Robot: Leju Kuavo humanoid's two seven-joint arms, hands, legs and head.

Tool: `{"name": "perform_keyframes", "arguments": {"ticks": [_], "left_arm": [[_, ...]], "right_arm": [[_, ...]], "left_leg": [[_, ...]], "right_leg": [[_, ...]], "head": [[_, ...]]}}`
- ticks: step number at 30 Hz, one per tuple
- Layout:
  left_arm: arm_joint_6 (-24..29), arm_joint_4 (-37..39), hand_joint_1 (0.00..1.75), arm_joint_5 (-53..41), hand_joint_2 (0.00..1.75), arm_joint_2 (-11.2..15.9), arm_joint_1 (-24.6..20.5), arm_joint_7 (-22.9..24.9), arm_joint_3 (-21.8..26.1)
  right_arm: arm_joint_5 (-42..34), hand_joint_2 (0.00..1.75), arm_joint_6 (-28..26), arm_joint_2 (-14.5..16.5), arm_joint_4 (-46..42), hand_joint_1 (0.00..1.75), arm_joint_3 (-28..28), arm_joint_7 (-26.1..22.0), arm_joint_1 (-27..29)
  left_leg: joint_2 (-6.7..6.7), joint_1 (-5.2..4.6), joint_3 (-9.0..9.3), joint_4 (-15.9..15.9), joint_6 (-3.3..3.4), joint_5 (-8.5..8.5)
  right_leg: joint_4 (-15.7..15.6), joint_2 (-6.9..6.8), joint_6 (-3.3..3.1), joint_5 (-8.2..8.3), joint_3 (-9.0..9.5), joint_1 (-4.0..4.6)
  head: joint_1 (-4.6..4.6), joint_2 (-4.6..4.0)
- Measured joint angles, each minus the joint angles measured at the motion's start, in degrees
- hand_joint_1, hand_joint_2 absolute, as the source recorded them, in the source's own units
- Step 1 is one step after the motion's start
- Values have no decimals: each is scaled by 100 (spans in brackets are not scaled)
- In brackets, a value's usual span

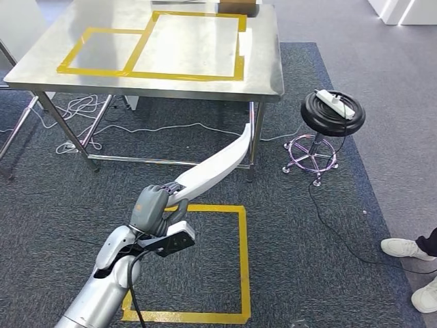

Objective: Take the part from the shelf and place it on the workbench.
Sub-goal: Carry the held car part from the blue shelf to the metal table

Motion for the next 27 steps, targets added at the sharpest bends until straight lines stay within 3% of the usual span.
{"name": "perform_keyframes", "arguments": {"ticks": [14,16,19,21,23,24,25,27], "left_arm": [[-91,0,175,6,175,-31,0,82,0],[-107,-2,175,-25,175,-30,-3,112,0],[-107,-10,175,-98,175,-31,-16,167,-1],[-106,-13,175,-127,175,-36,-38,194,1],[-107,-13,175,-148,175,-45,-44,204,2],[-107,-13,175,-156,175,-49,-37,204,2],[-107,-13,175,-158,175,-51,-30,205,2],[-107,-13,175,-161,175,-52,-25,205,2]], "right_arm": [[-2,0,9,0,0,0,0,-7,0],[5,0,11,4,0,0,0,-6,2],[15,0,14,7,-2,0,-1,-5,-3],[18,0,15,7,-2,0,-1,-5,-17],[19,0,15,7,-2,0,0,-5,-14],[19,0,15,7,-2,0,0,-5,-6],[19,0,14,7,-2,0,0,-5,1],[20,0,13,5,-3,0,0,-5,8]], "left_leg": [[0,14,0,-3,-4,13],[1,0,1,-36,54,-10],[-16,16,127,-214,207,-1],[-25,36,195,-255,231,24],[-30,48,203,-251,211,18],[-36,64,211,-248,183,7],[-44,91,223,-239,140,-10],[-66,179,265,-193,9,-66]], "right_leg": [[9,1,1,1,-8,13],[2,-3,53,53,7,-6],[127,7,154,90,-14,-23],[531,35,142,-220,-228,-36],[1220,45,160,-581,-587,-57],[1438,45,179,-659,-715,-76],[1450,44,203,-621,-743,-103],[860,43,291,-259,-477,-193]], "head": [[-1,0],[-2,0],[8,0],[30,0],[39,0],[38,0],[38,0],[39,0]]}}
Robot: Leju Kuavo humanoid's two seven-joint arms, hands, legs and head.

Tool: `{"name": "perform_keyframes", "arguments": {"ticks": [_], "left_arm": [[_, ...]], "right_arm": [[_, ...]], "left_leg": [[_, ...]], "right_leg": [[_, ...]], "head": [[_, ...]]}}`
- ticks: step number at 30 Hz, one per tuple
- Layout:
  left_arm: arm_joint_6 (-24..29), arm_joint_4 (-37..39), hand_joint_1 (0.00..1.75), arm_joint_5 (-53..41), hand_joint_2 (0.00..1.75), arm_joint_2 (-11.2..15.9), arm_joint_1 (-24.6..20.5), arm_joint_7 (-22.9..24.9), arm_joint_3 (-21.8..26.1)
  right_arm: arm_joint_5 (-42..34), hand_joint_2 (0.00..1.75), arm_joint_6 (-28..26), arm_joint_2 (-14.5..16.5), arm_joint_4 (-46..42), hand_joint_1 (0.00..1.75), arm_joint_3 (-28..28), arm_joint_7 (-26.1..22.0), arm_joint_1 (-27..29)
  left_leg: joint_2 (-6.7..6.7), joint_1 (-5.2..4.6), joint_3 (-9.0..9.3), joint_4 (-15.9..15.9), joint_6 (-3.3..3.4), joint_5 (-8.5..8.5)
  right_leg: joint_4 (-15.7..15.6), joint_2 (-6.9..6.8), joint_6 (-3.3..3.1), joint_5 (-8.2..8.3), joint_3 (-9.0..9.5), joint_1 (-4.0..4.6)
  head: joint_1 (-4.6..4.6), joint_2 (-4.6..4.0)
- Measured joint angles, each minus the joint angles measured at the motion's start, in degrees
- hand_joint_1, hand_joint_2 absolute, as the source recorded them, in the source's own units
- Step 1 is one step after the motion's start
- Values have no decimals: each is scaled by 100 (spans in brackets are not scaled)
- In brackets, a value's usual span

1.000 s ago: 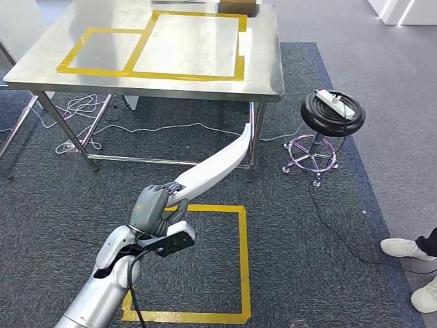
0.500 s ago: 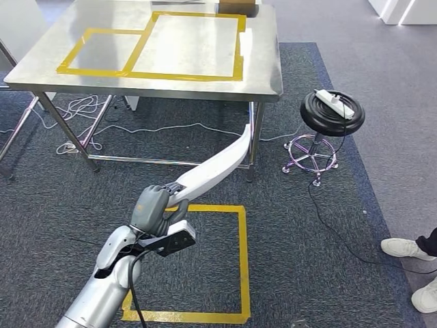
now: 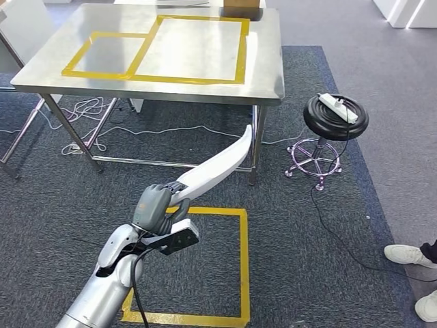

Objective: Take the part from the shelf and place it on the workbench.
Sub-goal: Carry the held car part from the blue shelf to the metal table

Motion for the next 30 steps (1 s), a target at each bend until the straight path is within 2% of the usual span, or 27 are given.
{"name": "perform_keyframes", "arguments": {"ticks": [1,2,3,5,7,8,9,11,12,13,14,17,18,19,22,23,24,27,28,29,30], "left_arm": [[0,0,175,0,175,0,-3,0,1],[1,0,175,-2,175,-1,-6,3,1],[1,0,175,-4,175,-2,-9,7,1],[1,0,175,-10,175,-4,-11,15,-3],[2,-2,175,-14,175,-5,-16,20,-8],[3,-5,175,-15,175,-5,-25,23,-8],[4,-8,175,-16,175,-6,-33,25,-9],[3,-11,175,-19,175,-7,-37,28,-9],[3,-11,175,-21,175,-5,-30,31,-9],[2,-11,175,-23,175,-4,-24,36,-9],[2,-11,175,-25,175,-3,-19,40,-10],[2,-13,175,-26,175,-3,-19,46,-10],[2,-14,175,-28,175,-5,-20,47,-10],[2,-18,175,-31,175,-8,-16,49,-10],[3,-33,175,-43,175,-20,-9,52,-5],[4,-36,175,-44,175,-24,-13,52,-3],[4,-39,175,-44,175,-29,-14,52,-1],[2,-42,175,-45,175,-38,1,52,0],[2,-42,175,-46,175,-40,11,52,0],[2,-42,175,-46,175,-43,19,52,0],[2,-42,175,-46,175,-46,22,52,0]], "right_arm": [[1,0,0,3,1,0,0,0,-2],[1,0,2,7,2,0,0,0,-6],[2,0,3,10,3,0,-1,1,-5],[7,0,4,14,3,0,-2,2,0],[11,0,-2,13,-2,0,-3,1,5],[13,0,-4,13,-4,0,-3,-1,3],[13,0,-5,13,-6,0,-3,-2,2],[13,0,-4,13,-6,0,-3,-2,1],[13,0,-4,13,-6,0,-3,-2,3],[12,0,-4,13,-6,0,-4,-1,8],[11,0,-4,13,-6,0,-4,0,14],[11,0,-4,17,-5,0,-4,0,26],[10,0,-4,19,-4,0,-4,0,25],[7,0,-3,20,-4,0,-4,0,25],[-4,0,-2,19,-5,0,-6,-4,15],[-7,0,-1,19,-6,0,-7,-7,5],[-8,0,0,19,-6,0,-7,-9,-6],[-9,0,0,19,-6,0,-7,-10,-6],[-9,0,-1,19,-6,0,-9,-9,8],[-9,0,-1,17,-6,0,-10,-9,20],[-9,0,-2,16,-6,0,-12,-9,28]], "left_leg": [[-11,33,15,39,-82,-41],[-20,56,17,91,-159,-81],[-26,64,9,133,-216,-118],[-31,69,9,167,-284,-158],[-13,81,-10,262,-319,-154],[5,74,-111,452,-325,-174],[22,58,-290,755,-320,-242],[37,11,-796,1489,-279,-509],[37,-9,-1007,1729,-252,-605],[37,-31,-1135,1804,-218,-609],[37,-58,-1160,1683,-176,-485],[50,-172,-910,677,-4,279],[56,-203,-838,425,22,412],[55,-221,-797,273,37,452],[29,-206,-652,180,84,340],[25,-202,-581,174,110,307],[21,-199,-514,170,133,275],[13,-230,-356,168,191,119],[3,-243,-285,168,203,61],[-7,-258,-202,169,211,-2],[-14,-272,-106,169,215,-68]], "right_leg": [[-328,32,70,141,154,-29],[-570,57,80,183,260,-48],[-665,84,48,190,309,-52],[-608,106,-130,103,304,-29],[-587,117,-234,98,364,-17],[-600,118,-271,83,413,-13],[-624,114,-305,59,462,-6],[-660,102,-358,5,547,18],[-669,103,-373,-29,589,32],[-674,108,-380,-69,638,46],[-676,114,-380,-117,699,58],[-686,127,-334,-285,886,81],[-702,129,-302,-341,920,92],[-710,131,-264,-369,964,102],[-716,103,-154,-402,1109,113],[-588,84,-132,-433,1064,114],[-339,70,-120,-499,935,116],[620,54,-116,-877,257,149],[725,54,-128,-935,97,165],[645,54,-151,-869,25,183],[395,54,-185,-669,33,203]], "head": [[8,0],[34,0],[30,0],[1,0],[-67,0],[-83,0],[-101,0],[-109,0],[-111,0],[-111,0],[-111,0],[-117,0],[-116,0],[-120,0],[-111,1],[-93,1],[-79,1],[-49,1],[-44,1],[-43,1],[-40,0]]}}
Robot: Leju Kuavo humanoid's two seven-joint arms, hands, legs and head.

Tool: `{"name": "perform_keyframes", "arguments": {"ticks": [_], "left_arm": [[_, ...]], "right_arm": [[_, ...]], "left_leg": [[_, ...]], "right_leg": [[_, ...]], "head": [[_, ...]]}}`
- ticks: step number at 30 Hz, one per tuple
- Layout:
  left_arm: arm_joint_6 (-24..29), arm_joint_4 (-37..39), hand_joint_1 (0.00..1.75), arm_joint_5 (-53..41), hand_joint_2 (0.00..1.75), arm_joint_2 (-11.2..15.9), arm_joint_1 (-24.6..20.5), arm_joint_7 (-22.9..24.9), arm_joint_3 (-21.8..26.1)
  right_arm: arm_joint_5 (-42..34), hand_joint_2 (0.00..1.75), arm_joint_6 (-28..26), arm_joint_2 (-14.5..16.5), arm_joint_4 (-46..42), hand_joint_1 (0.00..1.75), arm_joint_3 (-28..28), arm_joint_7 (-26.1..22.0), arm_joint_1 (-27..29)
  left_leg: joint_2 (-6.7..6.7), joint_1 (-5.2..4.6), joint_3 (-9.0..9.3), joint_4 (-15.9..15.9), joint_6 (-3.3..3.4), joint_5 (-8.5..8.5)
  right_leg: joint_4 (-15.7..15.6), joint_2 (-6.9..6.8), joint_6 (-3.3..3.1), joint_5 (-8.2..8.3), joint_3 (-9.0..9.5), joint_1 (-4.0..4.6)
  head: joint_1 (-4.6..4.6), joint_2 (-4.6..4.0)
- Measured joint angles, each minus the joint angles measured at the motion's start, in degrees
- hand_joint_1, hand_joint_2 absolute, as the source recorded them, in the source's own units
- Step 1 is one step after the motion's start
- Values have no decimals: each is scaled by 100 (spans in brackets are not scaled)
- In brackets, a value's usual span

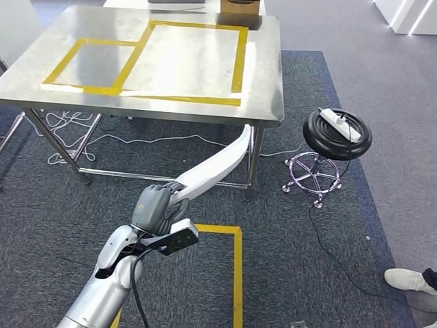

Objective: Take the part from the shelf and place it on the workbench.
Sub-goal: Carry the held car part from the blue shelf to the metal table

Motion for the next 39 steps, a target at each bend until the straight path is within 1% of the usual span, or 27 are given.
{"name": "perform_keyframes", "arguments": {"ticks": [2,3,4,7,9,12,13,14,15,17,18,19,21,23,24,26,27,28,29,30,32,33,34,35,36,38,39], "left_arm": [[-1,1,175,-2,175,-8,2,1,-1],[-1,-1,175,-3,175,-13,1,2,-1],[-1,-3,175,-4,175,-18,2,4,-1],[2,-16,175,-6,175,-23,0,8,-1],[3,-33,175,-5,175,-22,-20,7,-3],[2,-39,175,-4,175,-20,-8,7,-3],[2,-39,175,-4,175,-18,9,7,-2],[2,-39,175,-4,175,-16,21,7,-2],[2,-39,175,-4,175,-14,28,7,-2],[2,-39,175,-4,175,-13,29,7,-3],[0,-38,175,-4,175,-13,26,7,-4],[-1,-39,175,-4,175,-15,28,8,-5],[-2,-43,175,-4,175,-18,22,9,-4],[2,-53,175,-4,175,-24,19,9,4],[2,-58,175,-4,175,-27,16,9,6],[1,-65,175,-4,175,-33,22,9,9],[1,-65,175,-4,175,-34,28,9,9],[0,-64,175,-4,175,-36,36,9,10],[0,-64,175,-4,175,-36,43,9,10],[0,-64,175,-4,175,-36,47,9,11],[0,-66,175,-4,175,-36,50,9,11],[0,-67,175,-3,175,-37,53,9,11],[-1,-68,175,-3,175,-38,56,9,11],[-1,-68,175,-3,175,-39,62,9,11],[-1,-72,175,-3,175,-41,70,9,11],[1,-83,175,-2,175,-40,76,9,11],[1,-90,175,-1,175,-38,75,9,10]], "right_arm": [[-1,0,-1,-2,0,0,-1,0,10],[-1,0,-1,-2,0,0,-1,1,14],[-2,0,-1,-2,0,0,-2,1,21],[-7,0,-2,-1,0,0,-7,4,27],[-6,0,-3,0,0,0,-8,0,13],[-5,0,-3,1,0,0,-9,-3,7],[-5,0,-3,1,0,0,-9,-2,14],[-5,0,-3,1,0,0,-10,-1,19],[-5,0,-3,1,0,0,-10,0,22],[-5,0,-2,-1,0,0,-10,0,21],[-5,0,-3,-2,-1,0,-10,1,20],[-5,0,-4,-3,-2,0,-10,2,19],[-5,0,-6,-4,-5,0,-10,3,17],[-5,0,-5,-4,-7,0,-10,2,8],[-4,0,-5,-4,-7,0,-10,2,-1],[-4,0,-5,-4,-7,0,-10,0,-13],[-4,0,-5,-4,-7,0,-10,1,-8],[-4,0,-5,-4,-7,0,-10,1,3],[-2,0,-5,-4,-7,0,-10,2,15],[2,0,-5,-4,-7,0,-10,3,24],[15,0,-6,-6,-7,0,-10,5,30],[19,0,-6,-9,-6,0,-10,7,29],[22,0,-4,-10,-5,0,-9,8,26],[23,0,-4,-13,-5,0,-9,10,26],[25,0,-3,-13,-5,0,-8,11,26],[29,0,-5,-11,-7,0,-7,11,26],[32,0,-7,-11,-7,0,-5,11,22]], "left_leg": [[-5,-26,175,3,-7,-137],[-8,-37,231,1,-22,-192],[-10,-44,266,-5,-42,-234],[-8,-51,297,48,-114,-264],[2,-41,117,417,-187,-328],[21,24,-554,1389,-304,-667],[26,50,-731,1549,-332,-741],[31,78,-821,1530,-362,-704],[37,108,-819,1340,-396,-540],[75,181,-652,635,-472,31],[123,211,-575,328,-486,234],[159,227,-526,124,-473,355],[180,237,-489,29,-369,333],[125,237,-410,27,-250,296],[111,229,-358,29,-204,273],[100,196,-274,26,-135,208],[95,172,-236,26,-108,167],[85,145,-192,26,-87,123],[74,116,-137,26,-71,75],[64,87,-68,26,-60,24],[56,45,83,23,-51,-84],[53,32,140,19,-58,-130],[51,28,177,3,-76,-170],[49,26,205,3,-101,-179],[46,23,228,2,-130,-176],[49,21,244,78,-186,-192],[50,24,180,218,-218,-244]], "right_leg": [[-700,0,-88,630,106,50],[-957,-1,-134,846,156,72],[-1109,-1,-174,989,182,91],[-1209,8,-257,998,278,82],[-1261,11,-291,953,397,37],[-1284,5,-291,829,554,-20],[-1285,6,-279,778,612,-43],[-1285,9,-259,725,680,-70],[-1285,15,-231,669,758,-101],[-1274,25,-142,540,916,-151],[-1271,28,-87,470,961,-153],[-1289,22,-33,400,1000,-150],[-1302,1,76,348,1084,-146],[-1214,-27,147,326,1142,-166],[-1044,-36,155,254,1061,-165],[-362,-42,152,1,641,-137],[-6,-41,139,-149,376,-117],[222,-41,118,-243,161,-96],[265,-41,84,-237,35,-73],[104,-40,35,-101,11,-45],[-594,-40,-121,487,159,51],[-909,-43,-190,698,240,99],[-1117,-45,-242,831,306,139],[-1219,-43,-275,869,328,161],[-1262,-41,-290,831,360,162],[-1343,-31,-325,888,477,129],[-1363,-28,-338,892,550,108]], "head": [[-2,0],[-1,0],[-1,0],[3,0],[-19,0],[-42,0],[-44,0],[-45,0],[-45,0],[-62,0],[-84,1],[-90,1],[-87,1],[-56,0],[-39,0],[-10,1],[3,0],[7,0],[9,0],[13,0],[12,0],[16,0],[21,0],[28,0],[35,0],[36,1],[27,1]]}}
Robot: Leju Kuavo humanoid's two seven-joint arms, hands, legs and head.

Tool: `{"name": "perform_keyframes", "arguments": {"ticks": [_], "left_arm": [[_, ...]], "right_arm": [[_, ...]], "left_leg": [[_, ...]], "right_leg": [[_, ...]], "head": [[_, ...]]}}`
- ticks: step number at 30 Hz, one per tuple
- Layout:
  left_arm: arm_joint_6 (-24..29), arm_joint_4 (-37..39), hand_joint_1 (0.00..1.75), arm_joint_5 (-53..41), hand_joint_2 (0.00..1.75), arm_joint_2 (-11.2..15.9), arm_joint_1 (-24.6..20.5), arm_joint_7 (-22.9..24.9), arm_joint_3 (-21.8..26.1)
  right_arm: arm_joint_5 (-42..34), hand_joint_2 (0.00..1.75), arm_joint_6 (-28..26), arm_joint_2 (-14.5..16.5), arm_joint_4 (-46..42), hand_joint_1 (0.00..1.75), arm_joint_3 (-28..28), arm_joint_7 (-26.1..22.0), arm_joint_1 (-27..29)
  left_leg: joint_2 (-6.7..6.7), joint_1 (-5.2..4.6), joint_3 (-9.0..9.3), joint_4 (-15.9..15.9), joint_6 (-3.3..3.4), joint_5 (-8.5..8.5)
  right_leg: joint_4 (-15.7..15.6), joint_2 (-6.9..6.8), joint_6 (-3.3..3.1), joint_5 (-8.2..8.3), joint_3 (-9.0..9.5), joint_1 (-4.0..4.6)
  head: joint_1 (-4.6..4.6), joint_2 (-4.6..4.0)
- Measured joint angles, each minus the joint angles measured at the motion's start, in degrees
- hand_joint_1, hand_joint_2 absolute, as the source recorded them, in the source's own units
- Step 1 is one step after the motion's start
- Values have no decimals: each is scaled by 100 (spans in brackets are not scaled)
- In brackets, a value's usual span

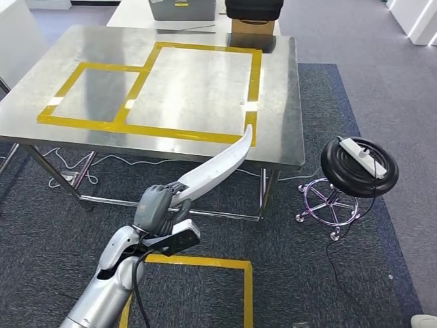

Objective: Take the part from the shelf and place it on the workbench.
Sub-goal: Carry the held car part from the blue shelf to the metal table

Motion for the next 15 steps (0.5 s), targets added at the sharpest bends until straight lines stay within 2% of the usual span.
{"name": "perform_keyframes", "arguments": {"ticks": [1,3,4,5,6,7,8,9,10,11,14,15], "left_arm": [[-1,-4,175,1,175,2,-1,0,0],[-1,-6,175,2,175,7,14,0,0],[-1,-6,175,2,175,13,30,0,1],[-1,-6,175,2,175,19,43,0,1],[-1,-6,175,2,175,26,52,0,1],[-1,-6,175,2,175,29,56,0,1],[-1,-6,175,2,175,32,57,0,1],[-1,-6,175,3,175,34,56,0,1],[-2,-6,175,3,175,34,59,0,0],[-3,-7,175,4,175,35,63,0,0],[-2,-15,175,4,175,33,68,0,7],[-2,-20,175,4,175,31,64,0,12]], "right_arm": [[2,0,-1,1,0,0,1,0,-6],[4,0,-1,0,0,0,2,0,-10],[4,0,-1,0,0,0,1,1,-6],[4,0,-1,0,0,0,1,1,0],[5,0,0,1,1,0,1,2,4],[5,0,0,3,1,0,1,1,5],[6,0,0,4,1,0,2,1,5],[6,0,0,5,1,0,2,1,3],[6,0,-1,6,0,0,2,1,-1],[7,0,-2,5,0,0,2,2,-3],[9,0,-2,5,0,0,4,4,-7],[10,0,-2,5,0,0,5,3,-13]], "left_leg": [[2,7,-134,240,-34,-88],[3,34,-568,890,-101,-335],[4,52,-777,1130,-129,-430],[5,70,-916,1218,-152,-443],[6,91,-961,1126,-176,-340],[10,113,-904,855,-204,-115],[19,143,-790,493,-241,182],[30,164,-682,153,-253,381],[39,175,-599,-83,-235,510],[41,182,-563,-201,-189,554],[13,176,-506,-223,8,497],[7,175,-466,-226,54,471]], "right_leg": [[-15,2,-3,-4,64,-22],[-22,5,-8,-70,140,-44],[-22,7,0,-111,181,-57],[-22,13,14,-159,229,-74],[-22,20,36,-207,287,-96],[-21,29,68,-259,354,-124],[-21,37,109,-315,404,-145],[-5,45,154,-376,460,-158],[-4,50,203,-433,489,-161],[-3,51,253,-471,524,-157],[48,37,360,-494,582,-168],[198,30,379,-512,506,-171]], "head": [[-6,0],[-18,-1],[-17,-1],[-17,-1],[-18,-1],[-18,-1],[-22,-1],[-37,-1],[-44,-1],[-55,-1],[-44,0],[-32,1]]}}
